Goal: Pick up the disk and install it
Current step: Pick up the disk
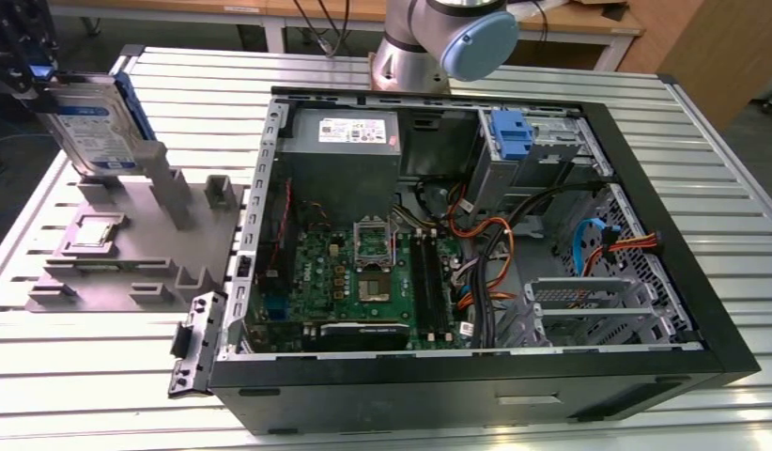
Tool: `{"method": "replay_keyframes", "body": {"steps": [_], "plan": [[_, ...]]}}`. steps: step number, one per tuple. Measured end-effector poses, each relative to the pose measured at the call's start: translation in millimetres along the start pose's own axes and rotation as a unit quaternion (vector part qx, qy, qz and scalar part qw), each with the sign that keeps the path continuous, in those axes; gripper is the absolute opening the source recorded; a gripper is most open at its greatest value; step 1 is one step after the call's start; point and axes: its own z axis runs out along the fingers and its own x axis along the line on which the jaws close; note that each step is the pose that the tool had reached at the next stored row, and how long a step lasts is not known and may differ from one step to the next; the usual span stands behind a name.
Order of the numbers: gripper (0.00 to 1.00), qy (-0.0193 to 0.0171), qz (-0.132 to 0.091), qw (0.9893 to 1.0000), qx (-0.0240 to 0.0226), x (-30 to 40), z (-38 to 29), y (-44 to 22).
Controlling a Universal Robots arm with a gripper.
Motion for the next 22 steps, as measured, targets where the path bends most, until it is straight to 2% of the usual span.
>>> {"method": "replay_keyframes", "body": {"steps": [15, 22], "plan": [[0.37, 0.0000, 0.000, 1.0000, -0.0001, -0.1, -3.8, 0.1], [0.37, 0.0000, 0.000, 1.0000, -0.0001, -0.3, -8.7, 0.2]]}}
